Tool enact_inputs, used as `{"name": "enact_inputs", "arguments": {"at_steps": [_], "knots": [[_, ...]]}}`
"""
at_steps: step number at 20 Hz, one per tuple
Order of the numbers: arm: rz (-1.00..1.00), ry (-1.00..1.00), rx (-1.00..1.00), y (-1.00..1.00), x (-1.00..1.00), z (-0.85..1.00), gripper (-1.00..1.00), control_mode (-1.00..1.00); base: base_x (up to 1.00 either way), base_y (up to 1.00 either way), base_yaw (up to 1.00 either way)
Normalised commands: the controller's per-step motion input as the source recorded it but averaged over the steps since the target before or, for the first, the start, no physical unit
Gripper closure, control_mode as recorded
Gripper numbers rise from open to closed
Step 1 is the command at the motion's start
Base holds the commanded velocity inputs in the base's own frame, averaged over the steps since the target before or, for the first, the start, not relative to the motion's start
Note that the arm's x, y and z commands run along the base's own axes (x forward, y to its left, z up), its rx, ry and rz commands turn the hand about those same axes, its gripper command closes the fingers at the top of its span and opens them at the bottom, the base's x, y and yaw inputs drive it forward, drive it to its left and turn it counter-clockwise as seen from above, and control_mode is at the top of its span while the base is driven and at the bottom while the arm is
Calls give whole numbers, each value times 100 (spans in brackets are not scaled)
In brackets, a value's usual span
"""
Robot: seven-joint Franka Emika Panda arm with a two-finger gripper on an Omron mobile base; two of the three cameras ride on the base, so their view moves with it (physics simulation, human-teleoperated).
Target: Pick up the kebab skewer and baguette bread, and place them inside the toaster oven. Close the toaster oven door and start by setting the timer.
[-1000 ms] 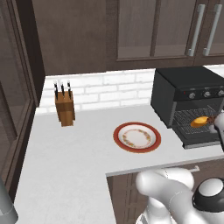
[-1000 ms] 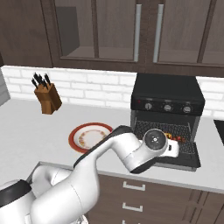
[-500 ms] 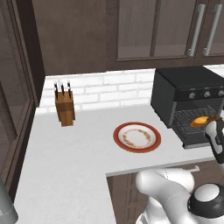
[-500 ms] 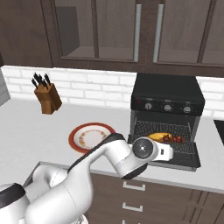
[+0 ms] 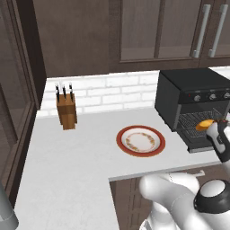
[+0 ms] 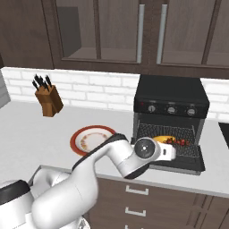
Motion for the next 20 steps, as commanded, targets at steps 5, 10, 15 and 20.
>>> {"name": "enact_inputs", "arguments": {"at_steps": [5, 10, 15, 20], "knots": [[5, 0, 0, -6, 3, 0, -100, -100, 0, 0, 0], [1, 0, 0, 0, 14, 0, -100, -100, 0, 0, 0], [0, 0, 0, 0, 19, 0, -100, -100, 0, 0, 0], [2, -3, 0, -4, 20, -16, -100, -100, 0, 0, 0]]}}
